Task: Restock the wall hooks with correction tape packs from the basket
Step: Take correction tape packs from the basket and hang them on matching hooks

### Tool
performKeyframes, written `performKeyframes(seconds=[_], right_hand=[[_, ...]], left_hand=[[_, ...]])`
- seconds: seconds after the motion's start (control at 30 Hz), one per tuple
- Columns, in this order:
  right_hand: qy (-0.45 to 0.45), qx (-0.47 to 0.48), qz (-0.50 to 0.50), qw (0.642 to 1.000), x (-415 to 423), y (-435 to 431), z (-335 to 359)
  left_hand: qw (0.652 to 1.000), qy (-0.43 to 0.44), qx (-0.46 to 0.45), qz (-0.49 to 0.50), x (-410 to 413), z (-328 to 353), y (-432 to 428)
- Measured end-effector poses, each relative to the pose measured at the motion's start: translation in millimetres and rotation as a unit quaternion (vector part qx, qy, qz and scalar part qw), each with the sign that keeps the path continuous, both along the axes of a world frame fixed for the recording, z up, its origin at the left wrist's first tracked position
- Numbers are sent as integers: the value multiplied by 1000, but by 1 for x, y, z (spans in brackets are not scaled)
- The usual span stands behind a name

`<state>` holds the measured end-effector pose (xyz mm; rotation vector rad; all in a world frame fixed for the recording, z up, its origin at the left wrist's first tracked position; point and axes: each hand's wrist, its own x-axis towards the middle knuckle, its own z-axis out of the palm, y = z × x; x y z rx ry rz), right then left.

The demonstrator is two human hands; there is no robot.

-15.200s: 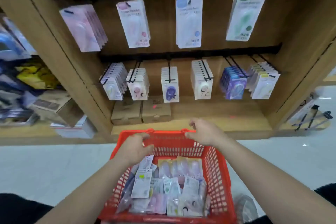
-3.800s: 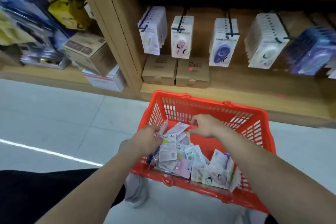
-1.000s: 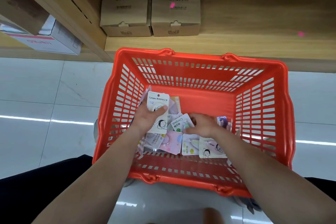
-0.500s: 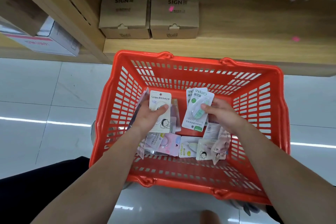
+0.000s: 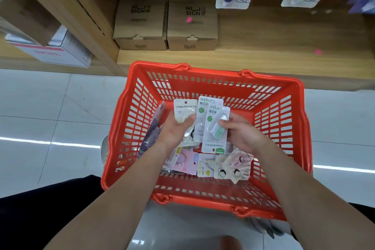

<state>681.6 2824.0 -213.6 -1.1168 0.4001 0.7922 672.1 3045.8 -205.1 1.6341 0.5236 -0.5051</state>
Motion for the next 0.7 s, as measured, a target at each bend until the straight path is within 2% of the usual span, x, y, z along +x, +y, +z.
performKeyframes(seconds=[0.13, 0.37, 0.53, 0.7], right_hand=[[-1, 2, -1, 1000, -2, 3, 1], [5, -37, 41, 998, -4, 14, 1], [39, -85, 14, 996, -6, 19, -7], [59, -38, -40, 997, -18, 28, -8]], left_hand=[[1000, 4, 8, 19, 3, 2, 2], [1000, 5, 17, -20, 3, 0, 2], [998, -3, -14, 55, 4, 0, 3], [996, -16, -32, 85, 5, -5, 2]])
